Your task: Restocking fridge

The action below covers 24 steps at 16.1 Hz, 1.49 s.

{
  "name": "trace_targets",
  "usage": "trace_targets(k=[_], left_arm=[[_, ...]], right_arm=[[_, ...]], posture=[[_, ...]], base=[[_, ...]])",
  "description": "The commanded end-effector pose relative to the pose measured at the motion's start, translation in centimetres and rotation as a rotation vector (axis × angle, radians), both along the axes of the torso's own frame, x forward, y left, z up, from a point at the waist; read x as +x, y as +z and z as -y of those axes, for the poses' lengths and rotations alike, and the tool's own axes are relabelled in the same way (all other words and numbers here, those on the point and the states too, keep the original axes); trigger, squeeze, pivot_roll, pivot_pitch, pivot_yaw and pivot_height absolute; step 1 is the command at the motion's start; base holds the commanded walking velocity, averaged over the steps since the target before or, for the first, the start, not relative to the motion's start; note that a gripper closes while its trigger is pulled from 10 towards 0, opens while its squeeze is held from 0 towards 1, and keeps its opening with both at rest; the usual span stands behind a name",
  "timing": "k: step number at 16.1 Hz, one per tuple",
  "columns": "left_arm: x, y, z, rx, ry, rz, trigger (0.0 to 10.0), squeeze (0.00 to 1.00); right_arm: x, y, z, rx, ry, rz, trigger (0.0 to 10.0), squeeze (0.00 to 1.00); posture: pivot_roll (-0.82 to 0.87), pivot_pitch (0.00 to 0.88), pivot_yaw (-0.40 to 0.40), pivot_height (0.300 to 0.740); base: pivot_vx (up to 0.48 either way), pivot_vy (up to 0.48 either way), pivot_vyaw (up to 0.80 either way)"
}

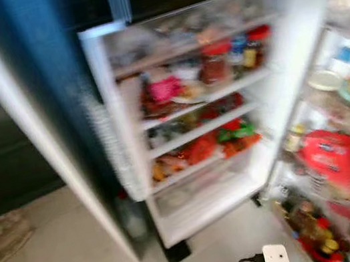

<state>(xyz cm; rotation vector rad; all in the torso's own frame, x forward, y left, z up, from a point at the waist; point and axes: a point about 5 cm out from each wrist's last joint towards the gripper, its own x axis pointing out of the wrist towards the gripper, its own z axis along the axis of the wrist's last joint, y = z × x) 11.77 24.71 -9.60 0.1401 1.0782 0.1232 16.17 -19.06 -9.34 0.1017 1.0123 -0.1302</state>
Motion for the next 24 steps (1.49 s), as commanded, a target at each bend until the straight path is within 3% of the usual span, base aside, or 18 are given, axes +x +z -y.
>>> trace_targets(k=[1,4,9,19,24], left_arm=[[-0.55,-0.33,0.56,-0.016,0.005,-0.018,10.0,0.00],[-0.52,-0.32,0.56,-0.015,0.006,-0.017,10.0,0.00],[-0.50,-0.32,0.60,-0.015,0.007,-0.015,10.0,0.00],[-0.54,-0.35,0.65,-0.024,0.012,-0.016,10.0,0.00],[-0.53,-0.33,0.63,-0.028,0.009,-0.014,10.0,0.00]], right_arm=[[0.05,0.13,0.78,-0.025,-0.005,0.001,10.0,0.00],[0.25,0.24,0.77,-0.032,0.040,0.011,10.0,0.00],[0.11,0.17,0.82,-0.021,0.001,0.007,10.0,0.00],[0.07,0.15,0.89,-0.032,-0.003,0.000,10.0,0.00],[0.09,0.24,1.32,-0.123,-0.009,-0.003,10.0,0.00]], posture=[[-0.04,0.000,0.007,0.740],[-0.04,0.000,0.007,0.740],[-0.05,0.000,0.005,0.740],[-0.05,0.000,0.004,0.740],[-0.04,0.000,0.006,0.740]], base=[[0.000,-0.379,0.00],[0.000,-0.379,0.53],[0.000,-0.376,0.11],[0.000,0.000,0.00],[0.000,0.000,0.00]])
